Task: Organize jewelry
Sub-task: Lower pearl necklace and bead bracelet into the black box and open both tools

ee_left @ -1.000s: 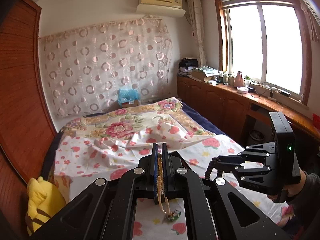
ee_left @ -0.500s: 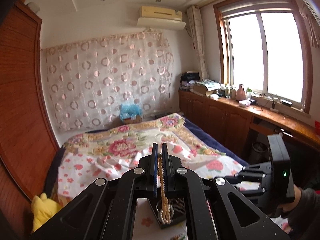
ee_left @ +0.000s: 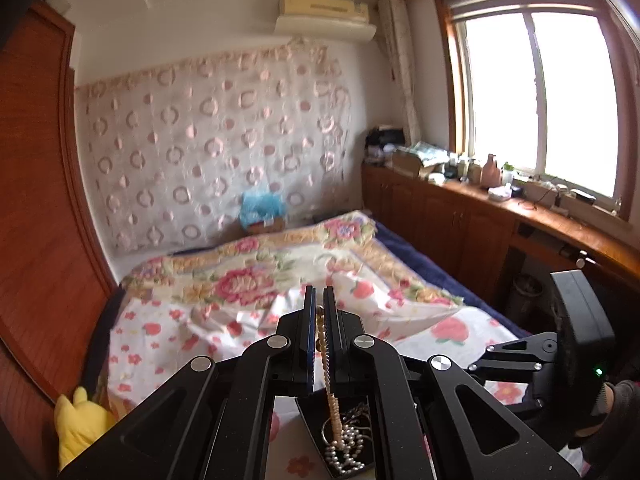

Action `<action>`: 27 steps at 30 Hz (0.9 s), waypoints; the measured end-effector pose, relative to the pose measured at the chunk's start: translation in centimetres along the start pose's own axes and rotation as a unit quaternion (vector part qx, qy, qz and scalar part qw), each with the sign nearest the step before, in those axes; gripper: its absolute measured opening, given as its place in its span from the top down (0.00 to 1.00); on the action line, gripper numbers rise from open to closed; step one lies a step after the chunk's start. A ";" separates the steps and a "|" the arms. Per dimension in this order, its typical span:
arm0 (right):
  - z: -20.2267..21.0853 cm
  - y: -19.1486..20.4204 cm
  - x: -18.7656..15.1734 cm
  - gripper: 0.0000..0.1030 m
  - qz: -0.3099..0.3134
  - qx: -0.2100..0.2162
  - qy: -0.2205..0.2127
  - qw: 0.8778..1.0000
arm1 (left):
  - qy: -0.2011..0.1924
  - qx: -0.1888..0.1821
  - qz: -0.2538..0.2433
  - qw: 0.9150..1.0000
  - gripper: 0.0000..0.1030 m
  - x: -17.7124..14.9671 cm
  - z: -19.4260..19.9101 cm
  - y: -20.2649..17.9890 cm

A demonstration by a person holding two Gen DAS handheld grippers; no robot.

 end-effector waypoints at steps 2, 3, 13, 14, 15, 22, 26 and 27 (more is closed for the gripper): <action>-1.3 -0.2 -0.9 0.83 -0.001 0.002 0.015 1.000 | 0.010 0.001 0.004 1.000 0.97 -0.7 -1.0 0.4; -1.8 -0.3 -1.3 0.83 -0.002 0.003 0.022 1.000 | 0.016 0.003 0.005 1.000 0.97 -1.1 -1.7 0.7; -5.2 -0.7 -4.5 0.83 -0.020 0.017 0.063 0.998 | 0.064 0.003 0.008 0.998 0.97 -4.8 -6.2 1.4; -5.3 -0.6 -4.8 0.83 -0.021 0.016 0.066 0.997 | 0.069 0.002 0.007 0.998 0.97 -5.3 -6.5 1.3; -5.4 -0.7 -5.0 0.83 -0.022 0.017 0.067 0.997 | 0.076 0.002 0.006 0.997 0.97 -6.0 -6.9 1.3; -4.7 -1.1 -5.3 0.68 -0.030 0.003 0.062 0.998 | 0.112 0.004 0.008 0.994 0.97 -9.2 -8.7 1.2; -4.0 -1.3 -5.4 0.60 -0.031 -0.005 0.056 0.998 | 0.119 0.004 0.009 0.993 0.97 -10.1 -8.8 1.1; -3.9 -1.4 -5.4 0.60 -0.031 -0.008 0.056 0.998 | 0.121 0.004 0.009 0.993 0.97 -10.3 -8.8 1.1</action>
Point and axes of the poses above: each gripper's, at about its wrist camera, not at the fingertips, and z roughly against the way its jaws point, y to its left, x to its top, the point moved 7 cm from there along -z, roughly the way its jaws point, and after that the axes turned 1 degree about z, right-handed, at the moved point
